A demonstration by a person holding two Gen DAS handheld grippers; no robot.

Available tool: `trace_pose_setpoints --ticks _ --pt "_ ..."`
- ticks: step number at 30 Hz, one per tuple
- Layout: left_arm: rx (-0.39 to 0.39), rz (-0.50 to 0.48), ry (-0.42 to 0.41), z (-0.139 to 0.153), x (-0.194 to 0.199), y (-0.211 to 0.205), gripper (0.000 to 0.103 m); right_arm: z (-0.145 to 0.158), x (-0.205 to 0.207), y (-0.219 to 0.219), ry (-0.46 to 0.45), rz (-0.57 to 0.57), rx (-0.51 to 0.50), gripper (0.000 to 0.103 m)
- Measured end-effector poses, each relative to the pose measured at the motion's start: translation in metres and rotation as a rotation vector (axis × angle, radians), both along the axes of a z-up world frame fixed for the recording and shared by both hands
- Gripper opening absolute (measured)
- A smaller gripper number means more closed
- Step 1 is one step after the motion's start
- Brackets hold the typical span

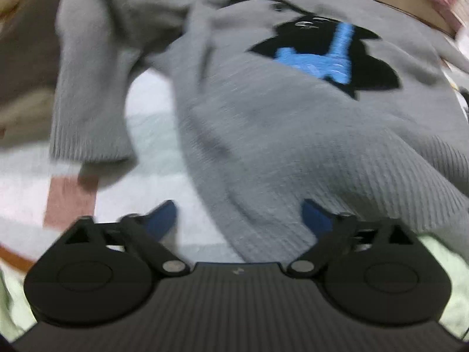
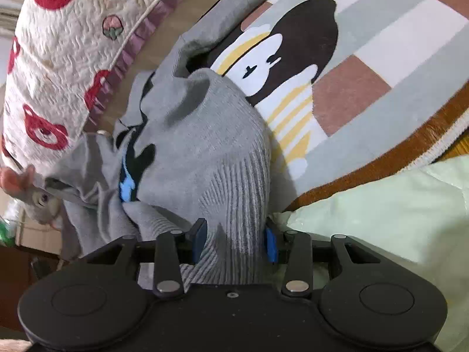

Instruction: Fold clothes

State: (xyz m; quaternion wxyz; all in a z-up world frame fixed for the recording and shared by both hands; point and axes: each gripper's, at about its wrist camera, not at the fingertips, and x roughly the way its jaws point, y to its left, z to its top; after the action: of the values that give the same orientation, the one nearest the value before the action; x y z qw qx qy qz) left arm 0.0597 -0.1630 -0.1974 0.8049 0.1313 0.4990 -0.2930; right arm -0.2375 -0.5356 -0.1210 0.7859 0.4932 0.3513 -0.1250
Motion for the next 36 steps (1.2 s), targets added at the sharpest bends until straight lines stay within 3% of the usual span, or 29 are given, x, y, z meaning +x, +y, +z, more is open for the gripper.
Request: trace_pose_setpoints --ticks 1,2,3,4,5,7,8,11,13,18,21,25,28,30,34,36 --pt "-0.013 -0.009 -0.014 0.002 -0.001 0.001 0.09 0.0 0.004 0.002 0.009 0.008 -0.017 0.047" --pt "-0.024 -0.023 -0.031 0.004 -0.003 0.001 0.065 0.0 0.006 0.003 0.014 0.014 -0.033 0.047" --pt "-0.035 -0.037 -0.048 0.007 -0.005 0.002 0.047 0.001 0.009 0.005 0.014 0.018 -0.055 0.047" --pt "-0.049 -0.073 -0.066 0.01 -0.009 0.001 0.016 0.001 0.011 0.007 0.013 0.022 -0.076 0.047" --pt "-0.039 -0.098 -0.114 0.015 -0.015 -0.002 0.011 0.002 0.014 0.008 0.003 0.034 -0.095 0.049" --pt "0.015 -0.126 -0.275 0.03 -0.03 -0.007 0.01 0.005 0.02 0.012 0.001 0.093 -0.163 0.02" --pt "0.043 -0.14 -0.357 0.038 -0.037 -0.009 0.01 0.007 0.024 0.014 0.009 0.124 -0.209 0.018" --pt "-0.002 -0.126 -0.517 0.091 -0.048 0.005 0.01 0.029 0.026 0.008 -0.058 0.112 -0.259 0.016" --pt "-0.058 -0.094 -0.561 0.127 -0.051 0.024 0.01 0.053 0.027 0.001 -0.107 0.109 -0.278 0.015" --pt "-0.231 -0.014 -0.492 0.197 -0.073 0.102 0.009 0.141 0.009 0.003 -0.218 0.197 -0.31 0.014" --pt "-0.188 0.003 -0.402 0.192 -0.093 0.14 0.009 0.179 -0.016 0.022 -0.23 0.254 -0.366 0.014" --pt "-0.032 0.011 -0.215 0.13 -0.101 0.149 0.009 0.148 -0.039 0.045 -0.034 0.329 -0.472 0.014" --pt "-0.004 -0.002 -0.188 0.126 -0.096 0.146 0.011 0.086 -0.037 0.051 0.144 0.341 -0.414 0.014" --pt "0.013 -0.01 -0.173 0.124 -0.092 0.144 0.012 0.059 -0.032 0.055 0.245 0.365 -0.433 0.018" --pt "-0.045 -0.002 -0.199 0.136 -0.081 0.145 0.042 0.068 -0.029 0.044 0.232 0.34 -0.431 0.029" --pt "-0.068 0.028 -0.221 0.142 -0.069 0.141 0.043 0.087 -0.024 0.041 0.201 0.326 -0.511 0.043"
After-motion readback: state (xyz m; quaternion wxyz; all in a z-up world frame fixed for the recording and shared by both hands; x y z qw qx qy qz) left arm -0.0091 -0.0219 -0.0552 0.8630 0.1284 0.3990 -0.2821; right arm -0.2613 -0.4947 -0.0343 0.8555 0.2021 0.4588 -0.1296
